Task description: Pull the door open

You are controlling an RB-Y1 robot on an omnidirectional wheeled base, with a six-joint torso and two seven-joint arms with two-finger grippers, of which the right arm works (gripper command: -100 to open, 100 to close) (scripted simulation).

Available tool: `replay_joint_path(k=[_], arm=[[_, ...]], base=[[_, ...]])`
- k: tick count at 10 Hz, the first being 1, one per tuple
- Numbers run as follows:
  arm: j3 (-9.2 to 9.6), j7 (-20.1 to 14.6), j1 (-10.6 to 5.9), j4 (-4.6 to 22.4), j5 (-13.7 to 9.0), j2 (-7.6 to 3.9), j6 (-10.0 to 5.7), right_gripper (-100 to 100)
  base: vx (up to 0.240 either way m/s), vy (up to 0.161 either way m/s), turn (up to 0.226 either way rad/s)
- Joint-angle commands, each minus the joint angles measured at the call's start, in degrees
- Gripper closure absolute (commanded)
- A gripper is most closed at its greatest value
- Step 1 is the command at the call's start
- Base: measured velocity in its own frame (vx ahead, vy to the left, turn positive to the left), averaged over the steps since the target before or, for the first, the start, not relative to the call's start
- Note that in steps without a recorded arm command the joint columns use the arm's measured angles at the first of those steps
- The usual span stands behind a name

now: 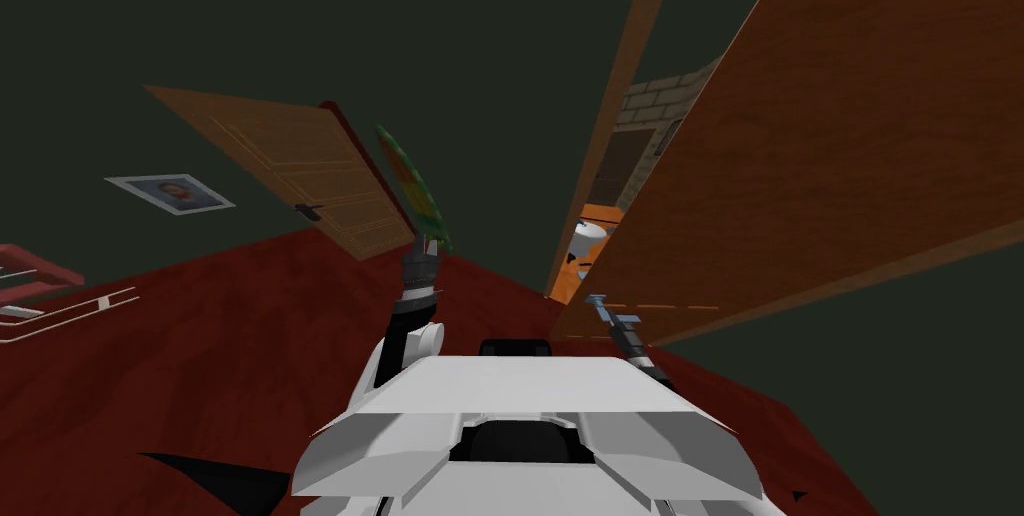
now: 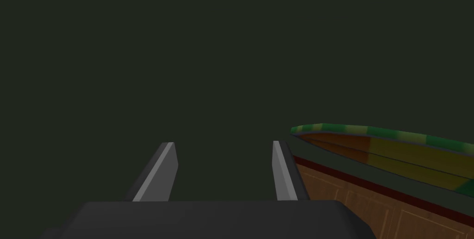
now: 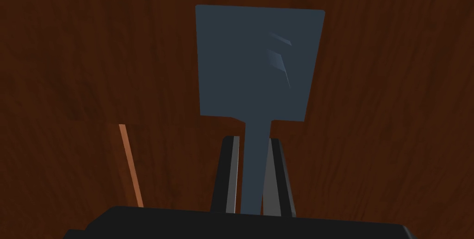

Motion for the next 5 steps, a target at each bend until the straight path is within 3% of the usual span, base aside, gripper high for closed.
replay_joint_path(k=[1, 2, 5], arm=[[0.28, -0.5, 0.04, 1.4, 0.1, -0.32, -1.59, 100], [0.15, -0.3, 0.14, 0.6, 0.1, -0.27, -0.74, 100], [0.49, -0.7, 0.72, 2.2, 0.2, -0.62, -2.98, 100]], base=[[-0.163, -0.021, 0.066], [-0.065, -0.011, 0.001], [-0.239, -0.083, 0.229]])
